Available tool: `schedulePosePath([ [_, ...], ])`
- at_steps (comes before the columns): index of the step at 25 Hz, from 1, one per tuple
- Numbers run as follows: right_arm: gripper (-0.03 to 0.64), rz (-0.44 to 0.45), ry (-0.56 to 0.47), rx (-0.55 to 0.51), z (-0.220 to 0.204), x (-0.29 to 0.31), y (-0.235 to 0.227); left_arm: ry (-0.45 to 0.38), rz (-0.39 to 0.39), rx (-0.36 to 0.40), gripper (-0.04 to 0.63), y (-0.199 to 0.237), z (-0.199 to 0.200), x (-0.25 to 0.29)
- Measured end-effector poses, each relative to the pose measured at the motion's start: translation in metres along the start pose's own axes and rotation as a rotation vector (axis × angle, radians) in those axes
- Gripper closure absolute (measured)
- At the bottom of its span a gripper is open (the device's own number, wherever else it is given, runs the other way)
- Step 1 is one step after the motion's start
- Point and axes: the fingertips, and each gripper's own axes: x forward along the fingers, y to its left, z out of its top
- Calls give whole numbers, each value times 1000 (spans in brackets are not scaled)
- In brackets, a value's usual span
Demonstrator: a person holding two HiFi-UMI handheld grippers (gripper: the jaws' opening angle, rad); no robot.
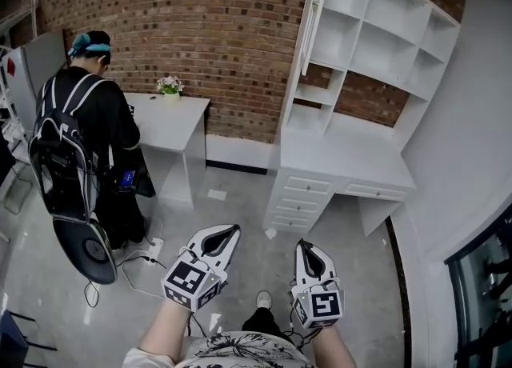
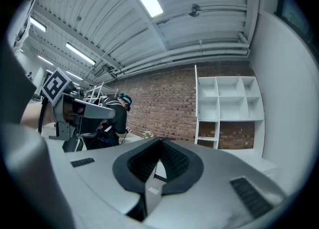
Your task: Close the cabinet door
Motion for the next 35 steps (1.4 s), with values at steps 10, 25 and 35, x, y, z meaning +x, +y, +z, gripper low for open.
schedulePosePath([
  [10,611,50,-29,18,9,120,-109,11,57,1,584,53,15,136],
  [25,611,40,-64,3,-3,256,-275,-31,72,22,585,99,25,347],
  [35,611,93,-79,26,0,343,-316,-111,103,11,586,166,47,425],
])
